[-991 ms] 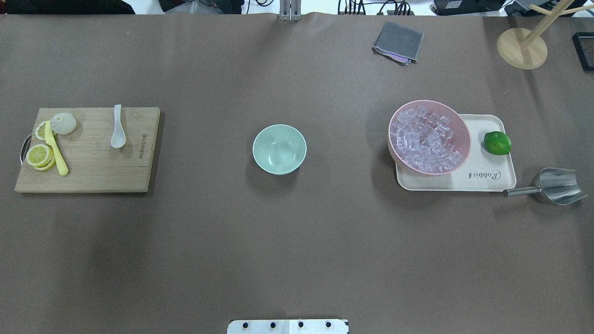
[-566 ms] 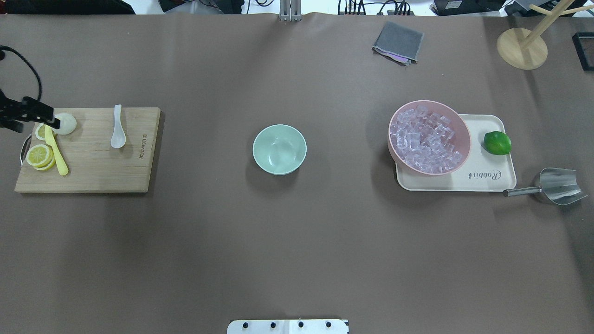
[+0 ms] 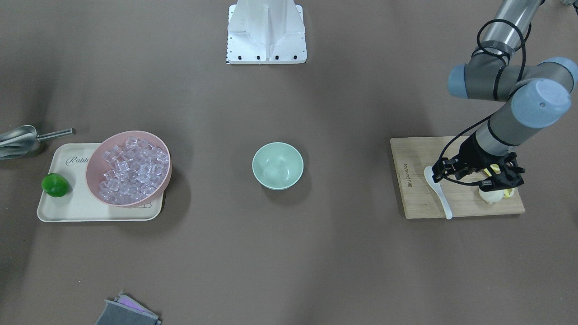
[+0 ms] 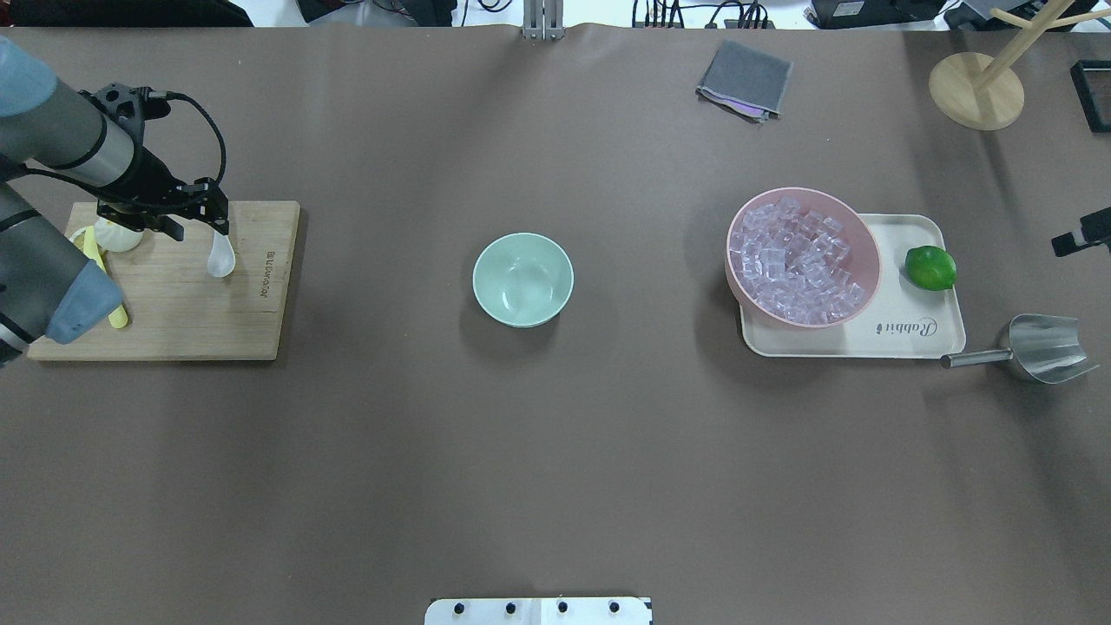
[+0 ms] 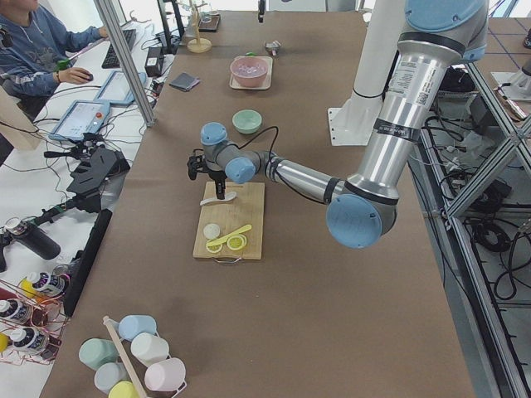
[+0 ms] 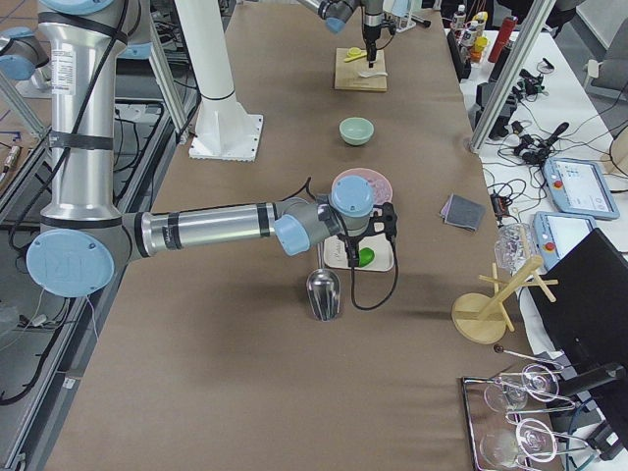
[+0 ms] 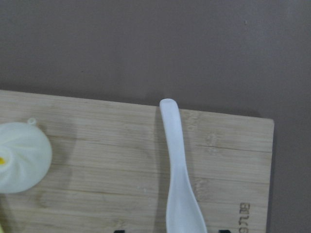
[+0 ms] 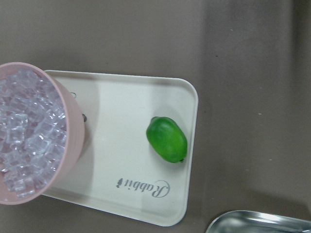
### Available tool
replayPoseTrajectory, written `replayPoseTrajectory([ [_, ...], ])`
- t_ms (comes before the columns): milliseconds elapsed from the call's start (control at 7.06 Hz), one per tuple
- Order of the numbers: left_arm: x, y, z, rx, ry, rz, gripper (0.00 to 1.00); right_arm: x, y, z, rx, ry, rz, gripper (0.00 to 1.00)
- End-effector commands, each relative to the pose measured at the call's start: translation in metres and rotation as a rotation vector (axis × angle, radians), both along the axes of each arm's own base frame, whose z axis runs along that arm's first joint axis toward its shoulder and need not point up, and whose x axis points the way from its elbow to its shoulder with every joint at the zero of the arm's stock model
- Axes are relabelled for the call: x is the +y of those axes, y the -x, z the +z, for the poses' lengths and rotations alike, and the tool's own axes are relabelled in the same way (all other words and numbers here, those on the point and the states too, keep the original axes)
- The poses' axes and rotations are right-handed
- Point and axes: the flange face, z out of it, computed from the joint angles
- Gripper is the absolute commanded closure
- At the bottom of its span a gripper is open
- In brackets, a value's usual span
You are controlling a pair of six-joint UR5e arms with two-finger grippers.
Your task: Put spoon and ice into bowl
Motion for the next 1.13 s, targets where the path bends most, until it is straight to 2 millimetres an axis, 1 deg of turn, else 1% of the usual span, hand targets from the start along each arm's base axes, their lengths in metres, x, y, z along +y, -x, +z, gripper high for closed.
replayPoseTrajectory([
  [0,-0.011,-0.014,0.005,-0.01,0.014,0.005,0.42,-0.008,0.053,-0.044,0.011,0.059,0.031,0.0],
  [142,-0.011,-0.027,0.012,-0.026,0.007,0.011,0.42,-0.008,0.066,-0.046,0.022,0.057,0.024,0.0],
  [283,-0.012,-0.033,0.013,-0.029,0.003,0.016,0.42,-0.008,0.073,-0.045,0.042,0.048,0.024,0.0],
  [425,-0.014,-0.035,0.016,-0.033,0.008,0.017,0.42,-0.007,0.074,-0.045,0.043,0.05,0.026,0.0],
  [566,-0.017,-0.037,0.017,-0.036,0.01,0.019,0.44,-0.006,0.076,-0.048,0.04,0.058,0.029,0.0],
  [708,-0.017,-0.037,0.021,-0.041,0.014,0.021,0.53,-0.005,0.076,-0.051,0.038,0.057,0.032,0.0],
  [850,-0.017,-0.037,0.022,-0.041,0.016,0.02,0.82,-0.005,0.076,-0.053,0.037,0.054,0.032,0.0],
  [991,-0.017,-0.037,0.022,-0.042,0.014,0.022,1.0,-0.004,0.077,-0.054,0.036,0.051,0.031,0.0],
])
